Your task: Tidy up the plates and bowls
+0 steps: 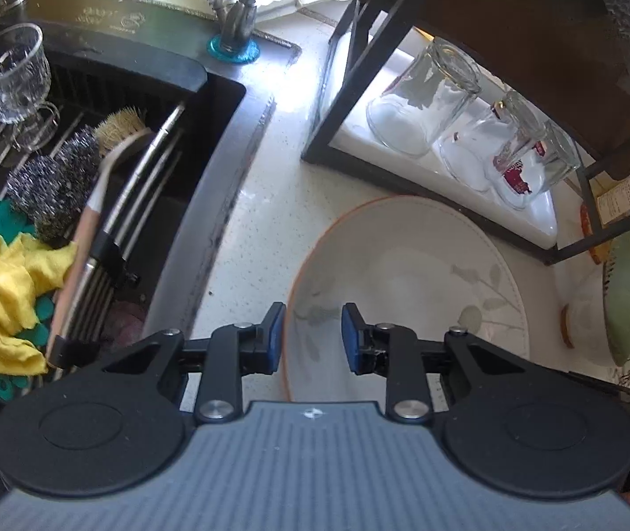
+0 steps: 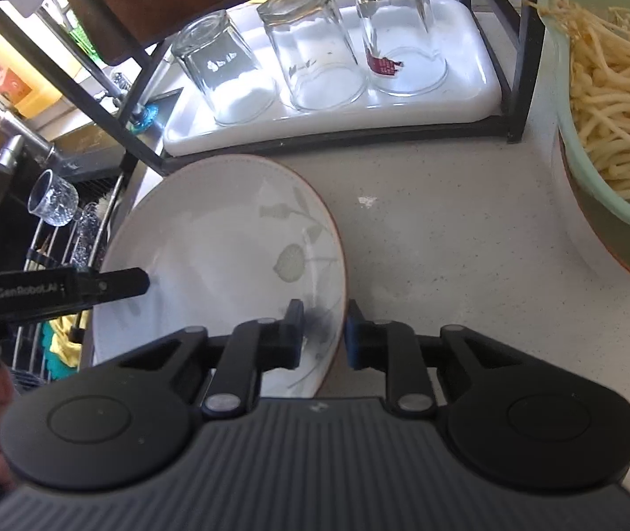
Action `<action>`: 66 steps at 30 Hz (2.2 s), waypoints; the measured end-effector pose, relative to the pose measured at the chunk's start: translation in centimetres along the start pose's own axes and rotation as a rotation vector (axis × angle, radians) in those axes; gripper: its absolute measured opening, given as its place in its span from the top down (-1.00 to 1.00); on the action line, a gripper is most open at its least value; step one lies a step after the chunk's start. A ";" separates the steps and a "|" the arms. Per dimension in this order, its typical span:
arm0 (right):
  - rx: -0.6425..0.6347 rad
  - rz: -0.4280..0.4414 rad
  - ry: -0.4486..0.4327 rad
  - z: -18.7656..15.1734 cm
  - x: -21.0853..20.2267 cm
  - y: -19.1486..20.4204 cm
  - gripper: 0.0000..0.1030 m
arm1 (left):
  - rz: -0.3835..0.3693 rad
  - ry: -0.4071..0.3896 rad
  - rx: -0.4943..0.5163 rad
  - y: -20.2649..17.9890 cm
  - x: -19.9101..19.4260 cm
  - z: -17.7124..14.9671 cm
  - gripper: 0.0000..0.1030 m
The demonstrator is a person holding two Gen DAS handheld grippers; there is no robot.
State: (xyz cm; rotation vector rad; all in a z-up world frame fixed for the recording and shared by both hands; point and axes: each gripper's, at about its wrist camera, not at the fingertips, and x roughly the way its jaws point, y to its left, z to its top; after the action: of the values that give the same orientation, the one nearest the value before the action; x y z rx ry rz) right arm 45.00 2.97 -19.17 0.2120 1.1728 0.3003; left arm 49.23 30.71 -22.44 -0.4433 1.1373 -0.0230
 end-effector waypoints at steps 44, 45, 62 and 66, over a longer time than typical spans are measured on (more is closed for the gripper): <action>0.151 0.086 -0.185 -5.8 -14.9 -4.3 0.65 | -0.176 -0.086 0.104 -8.2 -11.1 -4.5 0.39; 0.153 0.086 -0.190 -6.2 -15.3 -4.5 0.65 | -0.179 -0.085 0.110 -8.6 -11.3 -4.9 0.39; 0.139 0.043 -0.225 -13.4 -20.6 -8.7 0.65 | -0.201 -0.074 0.202 -14.4 -13.1 -12.8 0.39; 0.153 0.035 -0.225 -15.0 -20.6 -10.0 0.65 | -0.194 -0.046 0.238 -15.4 -12.1 -14.1 0.39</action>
State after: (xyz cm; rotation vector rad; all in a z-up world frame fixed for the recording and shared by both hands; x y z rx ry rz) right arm 25.03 -13.36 -10.01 0.3910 0.9697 0.2110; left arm 34.76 14.88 -11.35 -0.3385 1.0279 -0.3127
